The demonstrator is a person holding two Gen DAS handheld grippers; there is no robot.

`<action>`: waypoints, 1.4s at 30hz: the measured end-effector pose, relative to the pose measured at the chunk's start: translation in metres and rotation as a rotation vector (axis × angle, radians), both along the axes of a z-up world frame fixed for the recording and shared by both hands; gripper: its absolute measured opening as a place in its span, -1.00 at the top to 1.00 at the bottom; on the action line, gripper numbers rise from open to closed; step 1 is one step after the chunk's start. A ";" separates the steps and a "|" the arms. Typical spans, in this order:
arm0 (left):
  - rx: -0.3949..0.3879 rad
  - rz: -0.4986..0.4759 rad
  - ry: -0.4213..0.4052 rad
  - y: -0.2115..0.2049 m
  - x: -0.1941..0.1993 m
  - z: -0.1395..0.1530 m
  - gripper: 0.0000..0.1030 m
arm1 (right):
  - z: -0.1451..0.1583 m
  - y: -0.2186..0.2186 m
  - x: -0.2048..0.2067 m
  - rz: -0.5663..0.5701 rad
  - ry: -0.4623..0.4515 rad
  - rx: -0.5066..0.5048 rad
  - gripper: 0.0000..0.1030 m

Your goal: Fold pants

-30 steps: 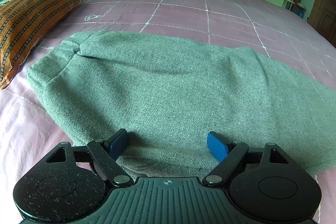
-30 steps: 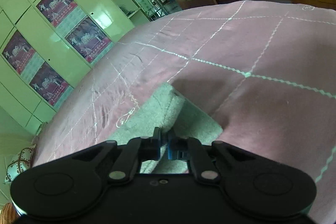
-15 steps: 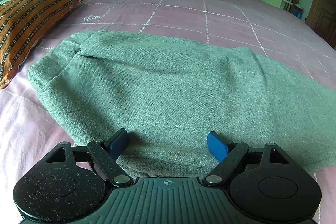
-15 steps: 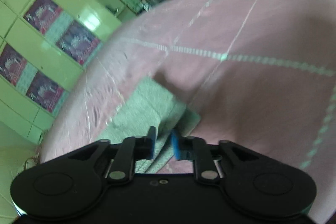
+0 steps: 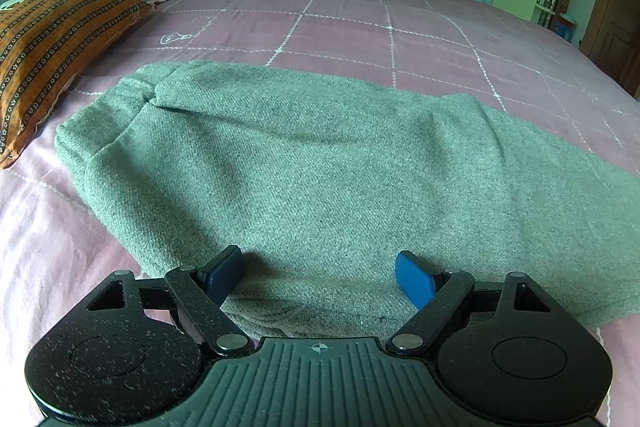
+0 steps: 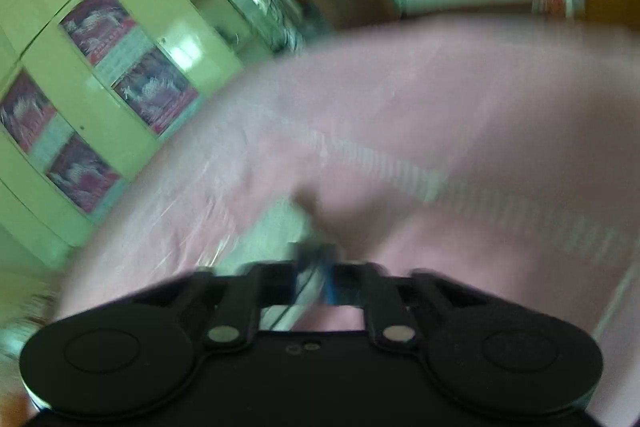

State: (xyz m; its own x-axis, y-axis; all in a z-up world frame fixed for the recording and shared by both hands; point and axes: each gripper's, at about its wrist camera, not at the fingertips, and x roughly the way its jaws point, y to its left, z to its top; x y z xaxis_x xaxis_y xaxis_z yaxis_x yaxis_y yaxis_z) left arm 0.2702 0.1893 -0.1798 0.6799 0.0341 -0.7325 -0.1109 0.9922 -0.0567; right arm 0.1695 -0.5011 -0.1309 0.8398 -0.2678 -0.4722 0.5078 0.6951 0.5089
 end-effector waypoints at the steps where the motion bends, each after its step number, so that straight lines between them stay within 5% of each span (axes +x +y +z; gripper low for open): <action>1: 0.002 -0.001 -0.002 0.000 0.000 0.000 -0.63 | 0.007 -0.006 -0.008 -0.044 -0.028 -0.018 1.00; 3: 0.003 -0.003 -0.006 -0.001 0.000 -0.001 -0.69 | 0.004 -0.026 -0.018 -0.110 -0.018 0.013 1.00; 6: 0.018 -0.002 -0.007 -0.006 0.001 -0.002 -0.74 | -0.005 -0.032 -0.021 -0.009 0.012 0.067 0.97; 8: 0.021 0.011 -0.013 -0.007 0.001 -0.001 -0.74 | -0.005 -0.020 -0.023 0.039 -0.007 0.068 0.73; 11: 0.050 0.051 -0.034 -0.004 -0.005 0.010 -0.74 | -0.011 -0.003 -0.019 0.091 -0.028 0.129 0.73; 15: 0.003 0.182 -0.094 0.040 -0.022 0.027 -0.74 | -0.010 0.029 0.006 0.195 -0.021 0.166 0.65; 21: -0.014 0.346 -0.072 0.111 -0.024 0.032 -0.73 | 0.004 0.108 0.052 0.459 -0.005 0.147 0.60; 26: -0.002 0.370 -0.071 0.135 0.000 0.032 -0.73 | 0.019 0.208 0.116 0.681 0.052 0.081 0.58; 31: -0.030 0.279 -0.143 0.111 0.045 0.051 -0.73 | 0.021 0.341 0.176 0.919 0.162 -0.124 0.59; 34: 0.030 0.208 -0.060 0.090 0.089 0.033 -0.73 | 0.010 0.414 0.203 1.011 0.243 -0.265 0.63; 36: 0.140 0.197 0.035 0.085 0.114 0.006 -0.76 | -0.005 0.440 0.215 1.021 0.309 -0.335 0.66; 37: 0.168 0.193 0.054 0.087 0.120 -0.004 -0.97 | -0.013 0.448 0.219 1.002 0.347 -0.394 0.68; 40: 0.133 0.227 0.047 0.099 0.121 0.000 -0.97 | -0.016 0.429 0.221 0.886 0.364 -0.446 0.72; 42: 0.110 0.228 -0.027 0.089 0.115 0.017 -0.90 | -0.011 0.412 0.220 0.846 0.366 -0.416 0.71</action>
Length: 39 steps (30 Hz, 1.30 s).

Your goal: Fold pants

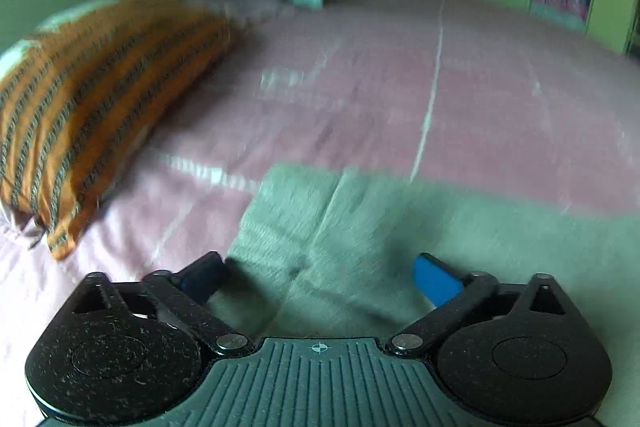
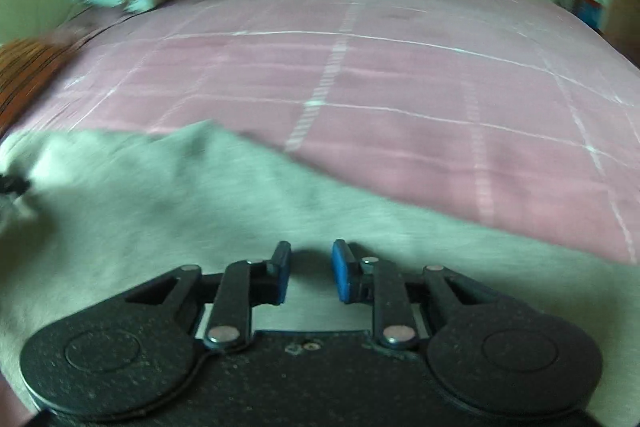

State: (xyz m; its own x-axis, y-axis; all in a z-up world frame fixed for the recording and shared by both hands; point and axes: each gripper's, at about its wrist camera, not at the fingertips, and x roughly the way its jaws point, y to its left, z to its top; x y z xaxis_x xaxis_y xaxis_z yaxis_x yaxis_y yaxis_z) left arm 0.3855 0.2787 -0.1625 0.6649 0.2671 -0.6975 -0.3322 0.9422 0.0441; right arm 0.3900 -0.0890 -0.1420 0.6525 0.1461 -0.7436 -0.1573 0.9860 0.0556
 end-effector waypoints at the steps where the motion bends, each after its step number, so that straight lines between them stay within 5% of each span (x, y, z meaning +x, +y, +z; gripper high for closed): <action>1: -0.013 -0.020 -0.020 -0.008 0.002 0.005 -0.90 | 0.005 -0.006 -0.002 -0.015 -0.017 0.027 0.57; 6: 0.020 -0.087 0.005 -0.057 0.028 -0.014 -0.91 | 0.005 0.018 0.007 0.036 -0.030 0.096 0.50; 7: 0.070 -0.093 0.022 -0.061 0.031 -0.023 -0.96 | -0.001 0.029 0.009 0.067 -0.021 0.066 0.36; 11: 0.114 -0.142 0.016 -0.057 0.031 -0.031 -1.00 | -0.010 0.030 0.006 0.139 -0.043 -0.063 0.34; 14: 0.117 -0.180 0.003 -0.054 0.022 -0.029 -1.00 | -0.005 -0.012 -0.001 0.058 -0.069 -0.145 0.32; 19: 0.134 -0.188 -0.020 -0.058 0.003 -0.021 -1.00 | 0.010 -0.120 -0.036 -0.111 -0.085 -0.130 0.19; 23: 0.053 -0.186 -0.113 -0.063 -0.022 0.001 -0.99 | 0.027 -0.220 -0.082 -0.300 -0.152 -0.013 0.16; 26: 0.103 -0.184 0.045 -0.072 -0.017 -0.021 -1.00 | 0.014 -0.265 -0.094 -0.316 -0.082 0.029 0.30; 30: 0.110 -0.191 0.038 -0.082 -0.036 -0.015 -0.99 | 0.011 -0.289 -0.100 -0.434 -0.066 -0.005 0.24; 34: 0.025 -0.213 -0.048 -0.104 -0.068 0.004 -1.00 | 0.035 -0.327 -0.160 -0.495 -0.155 0.214 -0.48; 39: -0.032 -0.213 -0.022 -0.132 -0.094 -0.006 -1.00 | 0.038 -0.383 -0.244 -0.712 -0.234 0.417 -0.67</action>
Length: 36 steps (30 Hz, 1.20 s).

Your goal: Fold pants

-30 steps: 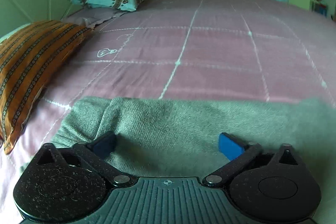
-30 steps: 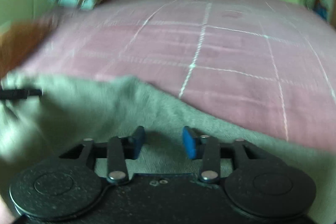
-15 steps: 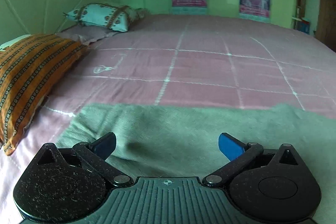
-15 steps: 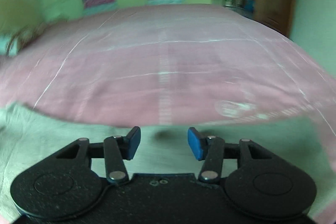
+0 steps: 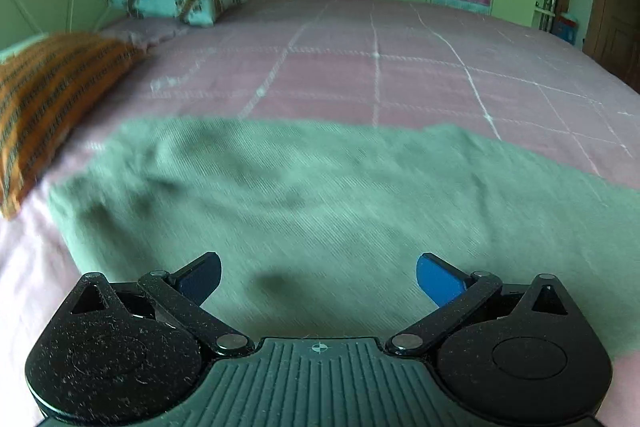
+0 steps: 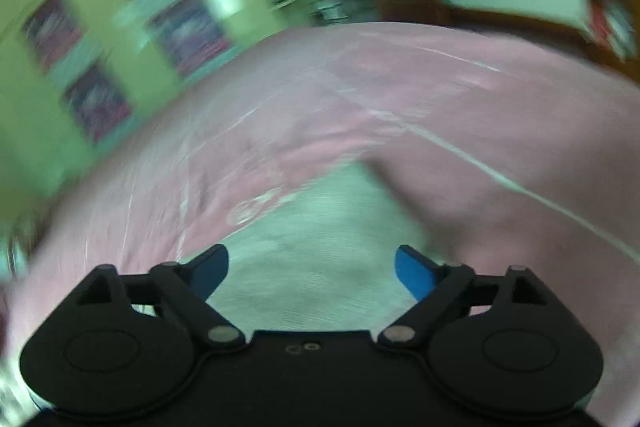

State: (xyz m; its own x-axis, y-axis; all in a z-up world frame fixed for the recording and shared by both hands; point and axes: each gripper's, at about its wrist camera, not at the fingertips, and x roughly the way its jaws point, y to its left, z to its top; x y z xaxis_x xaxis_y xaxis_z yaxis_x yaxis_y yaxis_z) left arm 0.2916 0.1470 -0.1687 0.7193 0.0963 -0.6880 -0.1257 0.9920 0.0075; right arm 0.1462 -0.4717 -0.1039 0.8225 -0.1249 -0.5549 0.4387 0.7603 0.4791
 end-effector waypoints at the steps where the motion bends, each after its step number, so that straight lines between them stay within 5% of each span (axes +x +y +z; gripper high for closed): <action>1: -0.019 0.001 -0.001 -0.006 -0.004 -0.001 -1.00 | -0.008 -0.017 -0.017 -0.053 -0.013 0.094 -0.56; 2: -0.033 -0.005 0.001 -0.012 -0.008 -0.002 -1.00 | -0.016 -0.028 -0.026 -0.082 -0.018 0.168 -0.25; 6: -0.015 -0.045 0.010 -0.041 -0.018 -0.005 -1.00 | -0.045 -0.051 -0.047 -0.112 -0.046 0.375 -0.11; 10: 0.006 -0.039 0.035 -0.050 -0.020 -0.011 -1.00 | -0.057 -0.050 -0.041 -0.106 -0.083 0.401 -0.10; 12: 0.011 -0.037 0.038 -0.052 -0.021 -0.013 -1.00 | -0.059 -0.053 -0.028 -0.084 -0.105 0.423 0.48; 18: 0.015 -0.045 0.034 -0.051 -0.020 -0.017 -1.00 | -0.081 -0.052 -0.016 -0.064 -0.132 0.552 0.71; 20: 0.069 -0.027 0.045 -0.049 -0.019 -0.019 -1.00 | -0.077 -0.053 -0.018 -0.080 -0.121 0.531 0.97; 22: 0.140 0.046 0.065 -0.039 -0.016 -0.023 -1.00 | -0.058 -0.048 -0.017 -0.048 -0.107 0.405 0.98; 25: 0.100 0.055 0.090 -0.026 -0.011 -0.020 -1.00 | -0.020 -0.028 -0.024 0.041 -0.145 0.170 0.98; 28: 0.081 0.044 0.066 -0.038 -0.014 -0.003 -0.99 | -0.050 -0.039 -0.012 0.024 0.018 0.216 0.97; 33: 0.002 -0.103 0.001 -0.113 -0.018 0.016 -0.99 | -0.036 -0.031 -0.017 0.037 -0.009 0.180 0.62; 36: -0.034 -0.194 0.023 -0.181 -0.017 0.011 -0.99 | -0.033 -0.032 -0.020 0.034 -0.035 0.197 0.61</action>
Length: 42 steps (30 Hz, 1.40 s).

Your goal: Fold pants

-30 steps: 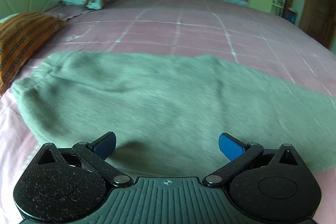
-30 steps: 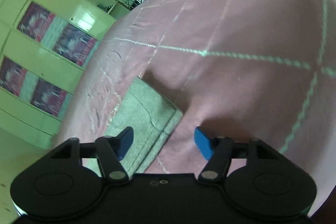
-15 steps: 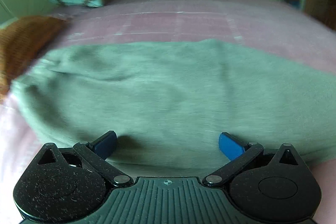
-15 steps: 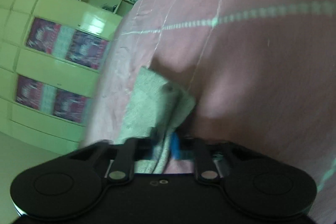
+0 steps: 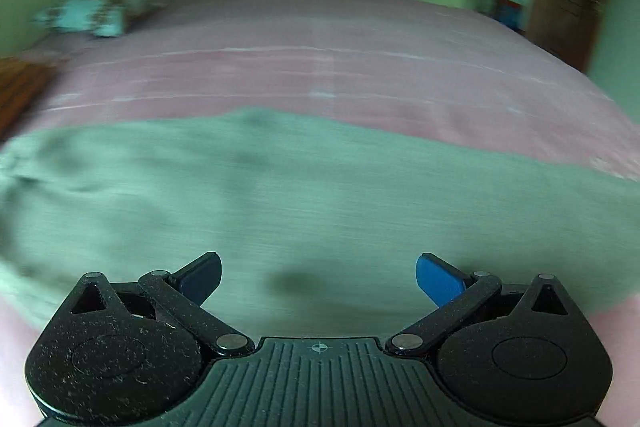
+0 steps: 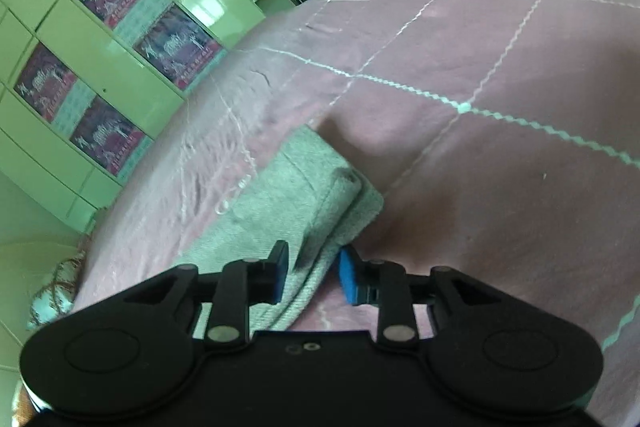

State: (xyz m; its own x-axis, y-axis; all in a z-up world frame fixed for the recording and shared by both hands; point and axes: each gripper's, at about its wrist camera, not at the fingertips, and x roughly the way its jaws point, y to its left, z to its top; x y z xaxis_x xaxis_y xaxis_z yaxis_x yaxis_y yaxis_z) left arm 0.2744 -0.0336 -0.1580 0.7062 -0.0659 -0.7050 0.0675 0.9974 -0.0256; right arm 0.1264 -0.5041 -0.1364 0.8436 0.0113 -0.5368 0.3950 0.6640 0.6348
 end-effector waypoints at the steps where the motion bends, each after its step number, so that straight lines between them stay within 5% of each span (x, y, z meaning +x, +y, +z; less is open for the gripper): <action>1: 0.001 -0.020 0.002 -0.023 -0.003 -0.002 -0.99 | 0.001 0.000 -0.001 -0.004 -0.002 0.002 0.61; 5: 0.007 -0.084 0.032 -0.104 -0.013 -0.011 -0.99 | -0.005 -0.003 0.004 -0.009 -0.004 0.031 0.61; 9: 0.048 -0.068 0.030 -0.140 -0.021 -0.015 -1.00 | -0.013 -0.008 0.006 -0.007 -0.009 0.051 0.63; 24: 0.046 -0.054 0.040 -0.149 -0.023 -0.020 -1.00 | -0.025 -0.010 0.008 -0.034 -0.026 0.101 0.69; 26: 0.042 -0.057 0.039 -0.148 -0.023 -0.021 -1.00 | -0.026 -0.009 0.009 -0.028 -0.023 0.104 0.87; 42: 0.037 -0.057 0.006 -0.147 -0.027 -0.029 -1.00 | -0.026 -0.003 0.013 -0.046 0.014 0.054 0.87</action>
State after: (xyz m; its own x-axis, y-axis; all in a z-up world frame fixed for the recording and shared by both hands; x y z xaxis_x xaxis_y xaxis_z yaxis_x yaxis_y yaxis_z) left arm 0.2475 -0.1809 -0.1866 0.6977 -0.0796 -0.7120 0.1241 0.9922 0.0106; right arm 0.1391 -0.5076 -0.1621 0.8365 0.0022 -0.5479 0.4332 0.6096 0.6638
